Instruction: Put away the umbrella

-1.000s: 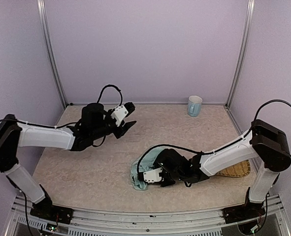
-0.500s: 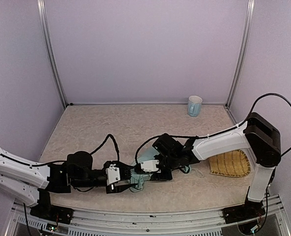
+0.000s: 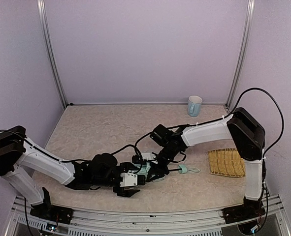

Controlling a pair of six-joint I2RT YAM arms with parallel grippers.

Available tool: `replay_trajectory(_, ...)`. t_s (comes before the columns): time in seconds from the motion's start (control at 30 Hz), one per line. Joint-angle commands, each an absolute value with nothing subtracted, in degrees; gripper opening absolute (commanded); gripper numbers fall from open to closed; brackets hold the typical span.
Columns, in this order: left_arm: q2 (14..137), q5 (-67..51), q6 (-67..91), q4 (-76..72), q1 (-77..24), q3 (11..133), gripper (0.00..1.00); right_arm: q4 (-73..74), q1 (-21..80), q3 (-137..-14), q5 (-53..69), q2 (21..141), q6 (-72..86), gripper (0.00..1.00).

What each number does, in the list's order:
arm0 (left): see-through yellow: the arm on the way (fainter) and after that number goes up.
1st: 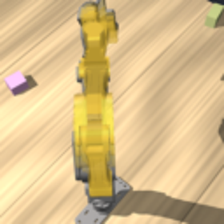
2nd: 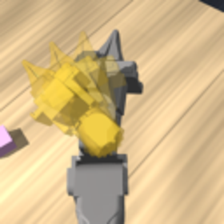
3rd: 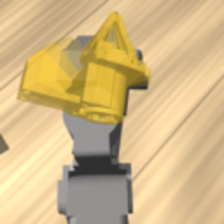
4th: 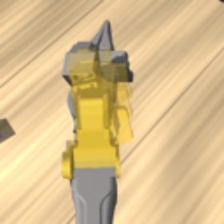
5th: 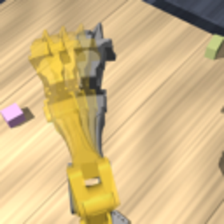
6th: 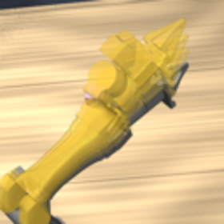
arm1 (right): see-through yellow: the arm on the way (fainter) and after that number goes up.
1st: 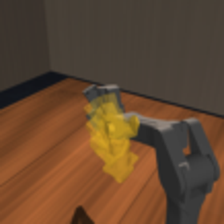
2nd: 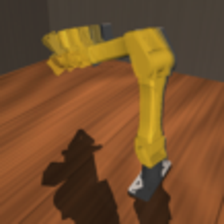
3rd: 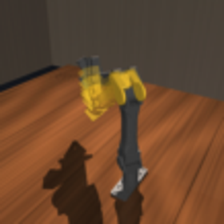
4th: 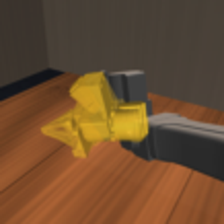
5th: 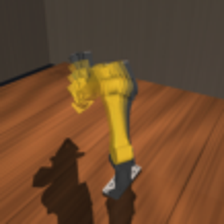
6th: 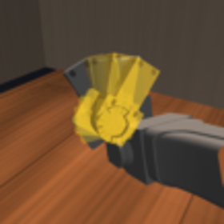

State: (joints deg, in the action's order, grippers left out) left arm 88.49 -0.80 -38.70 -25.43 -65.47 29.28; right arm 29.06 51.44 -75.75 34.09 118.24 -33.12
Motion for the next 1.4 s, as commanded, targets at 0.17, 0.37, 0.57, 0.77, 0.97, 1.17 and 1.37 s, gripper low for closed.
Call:
replay_trajectory(0.17,98.4,3.3,-42.1,-27.6,-61.8,34.3,0.83,44.9,51.5,-74.0,41.4,127.7,-33.8,0.0)
replay_trajectory(0.37,102.1,2.7,-40.2,-19.3,-61.4,37.7,0.44,42.1,49.1,-74.5,43.1,125.6,-32.6,0.0)
replay_trajectory(0.57,103.3,-2.3,-38.5,-11.6,-60.6,40.9,0.2,35.3,46.1,-73.2,44.8,122.7,-27.2,0.23)
replay_trajectory(0.77,109.3,-10.3,-35.0,2.8,-58.8,51.1,0.08,26.4,43.3,-68.5,42.2,114.7,-19.3,0.67)
replay_trajectory(0.97,116.9,-19.9,-33.8,15.6,-55.4,61.7,0.01,20.5,41.3,-62.3,36.8,104.3,-16.2,0.76)
replay_trajectory(1.17,120.5,-25.5,-32.8,22.2,-53.6,66.7,0.0,17.7,37.2,-55.6,30.9,93.3,-15.3,0.81)
replay_trajectory(1.37,122.8,-25.4,-32.4,29.1,-52.9,70.5,0.0,18.5,35.0,-54.2,24.1,87.4,-16.7,0.82)
